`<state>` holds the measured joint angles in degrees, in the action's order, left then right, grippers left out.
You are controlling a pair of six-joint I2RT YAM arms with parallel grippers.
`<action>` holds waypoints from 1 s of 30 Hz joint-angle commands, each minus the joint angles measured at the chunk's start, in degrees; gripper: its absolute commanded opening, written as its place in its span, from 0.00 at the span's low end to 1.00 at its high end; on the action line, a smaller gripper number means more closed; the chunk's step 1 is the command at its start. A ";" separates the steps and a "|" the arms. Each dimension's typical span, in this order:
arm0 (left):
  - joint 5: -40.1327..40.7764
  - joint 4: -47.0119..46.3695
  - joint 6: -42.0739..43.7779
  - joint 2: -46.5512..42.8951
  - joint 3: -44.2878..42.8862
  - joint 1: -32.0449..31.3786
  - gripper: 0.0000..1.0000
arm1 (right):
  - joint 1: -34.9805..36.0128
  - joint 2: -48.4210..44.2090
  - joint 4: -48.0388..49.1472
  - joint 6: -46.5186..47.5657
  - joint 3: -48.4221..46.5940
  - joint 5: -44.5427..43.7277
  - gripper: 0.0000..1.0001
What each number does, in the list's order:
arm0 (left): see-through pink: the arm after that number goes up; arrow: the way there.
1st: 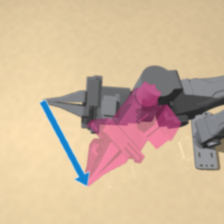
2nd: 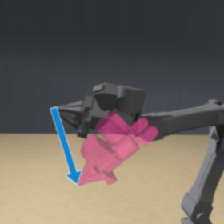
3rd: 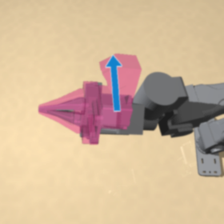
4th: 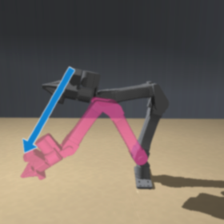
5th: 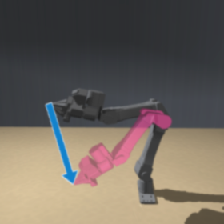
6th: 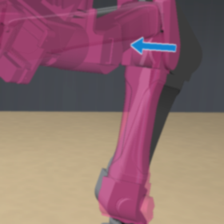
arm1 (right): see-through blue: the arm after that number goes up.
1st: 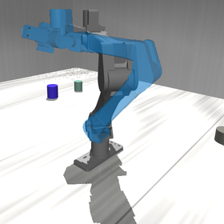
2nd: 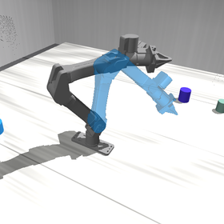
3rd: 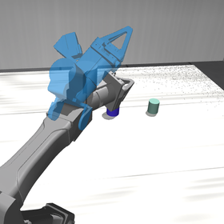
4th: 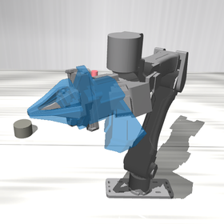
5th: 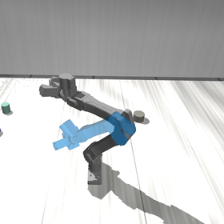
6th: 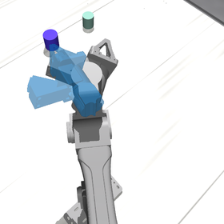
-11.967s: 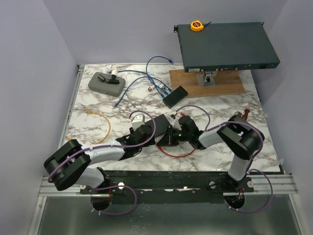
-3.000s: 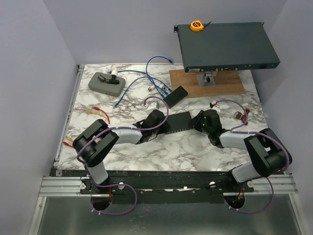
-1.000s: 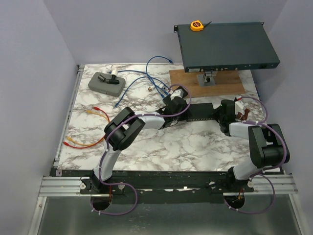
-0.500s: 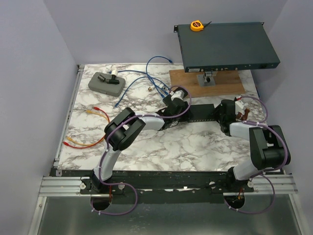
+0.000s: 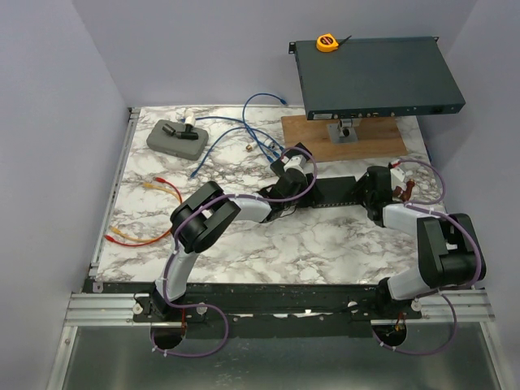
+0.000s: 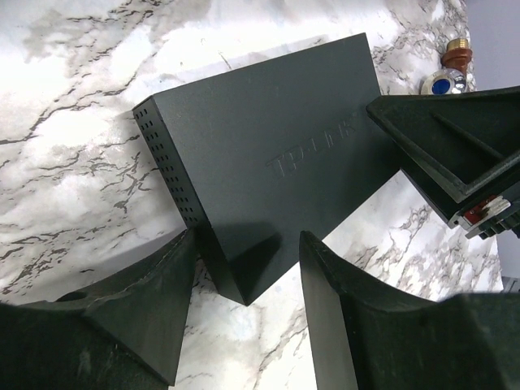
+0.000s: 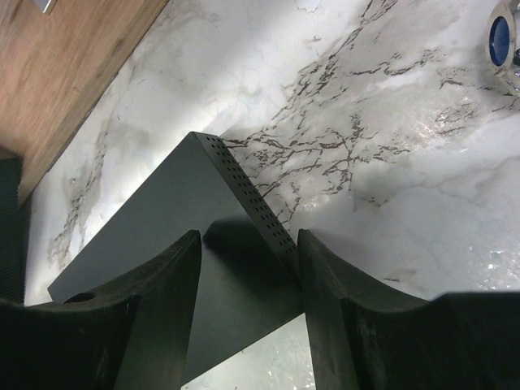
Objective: Pull the plug from the switch port
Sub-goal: Move the switch port to the center of the board.
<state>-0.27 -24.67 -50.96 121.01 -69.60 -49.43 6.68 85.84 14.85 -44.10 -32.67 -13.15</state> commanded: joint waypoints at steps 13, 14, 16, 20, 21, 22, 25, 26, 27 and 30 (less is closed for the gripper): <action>-8.40 -0.08 -1.40 3.36 -8.03 -2.67 0.40 | 1.51 2.90 -6.61 1.45 -1.84 2.25 0.45; -8.61 0.09 -1.17 3.62 -8.70 -2.69 0.40 | 1.45 3.41 -6.66 1.47 -2.14 2.12 0.44; -8.65 0.94 -0.69 4.18 -10.04 -2.75 0.40 | 1.41 4.34 -6.76 1.54 -3.15 1.96 0.43; -8.95 1.94 -0.11 5.18 -12.08 -2.67 0.40 | 1.32 5.71 -7.37 1.81 -5.43 1.75 0.43; -8.96 2.03 0.01 5.37 -12.51 -2.61 0.40 | 1.31 5.97 -7.53 1.96 -5.86 1.70 0.43; -8.96 2.31 0.05 5.56 -12.78 -2.54 0.41 | 1.32 6.14 -7.68 2.03 -6.12 1.60 0.43; -9.22 2.13 -0.10 5.58 -12.55 -2.17 0.46 | 1.23 6.07 -8.00 2.03 -6.12 1.31 0.43; -9.02 1.79 -0.40 5.17 -12.05 -2.03 0.49 | 1.23 5.65 -8.07 1.93 -5.82 1.15 0.45; -8.76 1.46 -0.58 4.63 -11.27 -1.85 0.51 | 1.23 5.16 -8.10 1.91 -5.70 1.03 0.48; -8.52 0.10 -1.32 3.29 -8.91 -1.10 0.55 | 1.23 3.08 -8.90 1.52 -5.42 0.21 0.54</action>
<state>-2.24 -17.12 -49.84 125.25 -79.31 -49.23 5.96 90.21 11.18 -40.88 -38.59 -18.41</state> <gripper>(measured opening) 0.526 0.512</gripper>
